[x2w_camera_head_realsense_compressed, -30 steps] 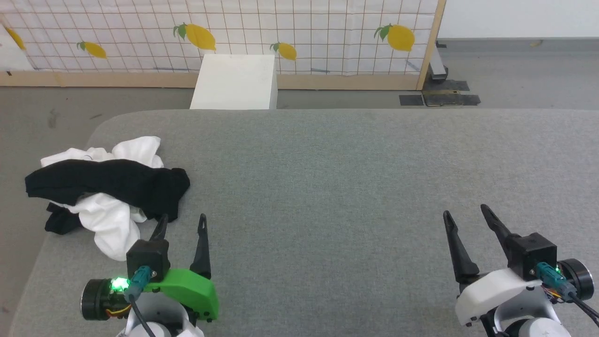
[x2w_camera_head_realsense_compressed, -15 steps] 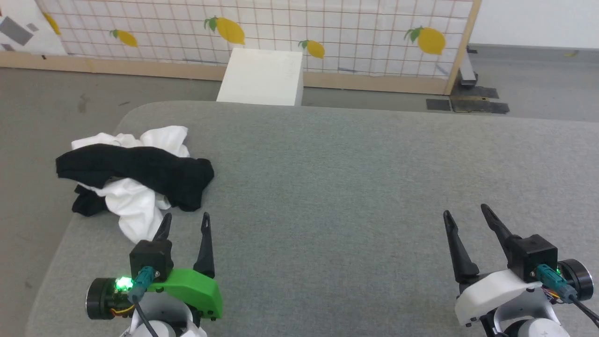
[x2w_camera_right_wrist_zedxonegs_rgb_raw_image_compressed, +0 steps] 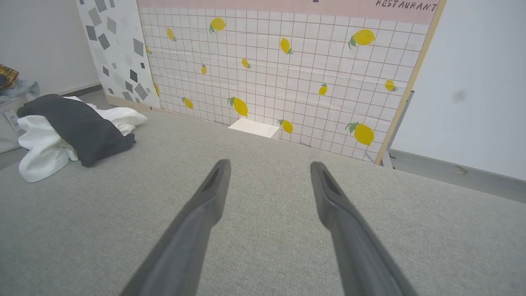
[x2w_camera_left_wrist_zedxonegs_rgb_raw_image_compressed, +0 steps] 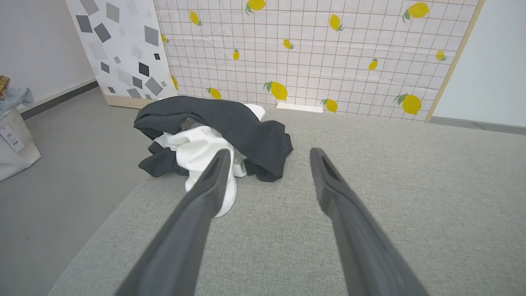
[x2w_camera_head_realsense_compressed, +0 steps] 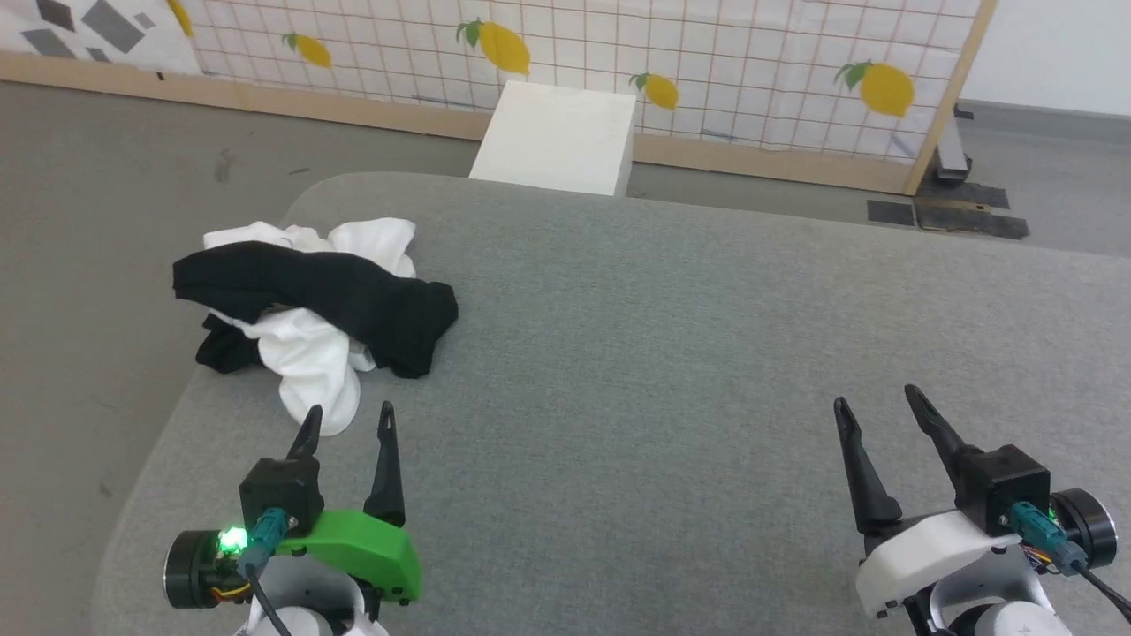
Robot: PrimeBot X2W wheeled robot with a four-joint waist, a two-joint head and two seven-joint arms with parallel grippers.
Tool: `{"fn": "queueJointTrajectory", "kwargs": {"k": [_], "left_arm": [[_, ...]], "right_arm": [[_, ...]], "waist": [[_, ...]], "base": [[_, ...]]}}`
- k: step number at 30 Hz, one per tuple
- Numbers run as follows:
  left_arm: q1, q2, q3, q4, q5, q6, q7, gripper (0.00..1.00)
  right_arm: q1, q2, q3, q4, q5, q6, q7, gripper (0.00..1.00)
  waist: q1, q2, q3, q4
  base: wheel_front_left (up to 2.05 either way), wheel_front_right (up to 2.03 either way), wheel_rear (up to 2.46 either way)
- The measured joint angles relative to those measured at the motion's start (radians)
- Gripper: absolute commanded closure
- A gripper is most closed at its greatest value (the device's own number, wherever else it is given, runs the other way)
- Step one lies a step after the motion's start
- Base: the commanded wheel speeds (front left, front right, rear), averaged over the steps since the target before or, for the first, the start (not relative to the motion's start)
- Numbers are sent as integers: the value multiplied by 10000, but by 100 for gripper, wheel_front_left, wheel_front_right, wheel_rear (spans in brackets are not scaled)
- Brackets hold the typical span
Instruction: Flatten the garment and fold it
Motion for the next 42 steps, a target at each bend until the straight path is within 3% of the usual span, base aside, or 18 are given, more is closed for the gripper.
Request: {"fn": "queueJointTrajectory", "kwargs": {"k": [42], "left_arm": [[-151,-4,-40,579,-577,364,-917,0]], "right_arm": [[-179,2,173,207,-63,0,-527,0]], "waist": [[0,0,85,1779]], "base": [[0,0,0]]}}
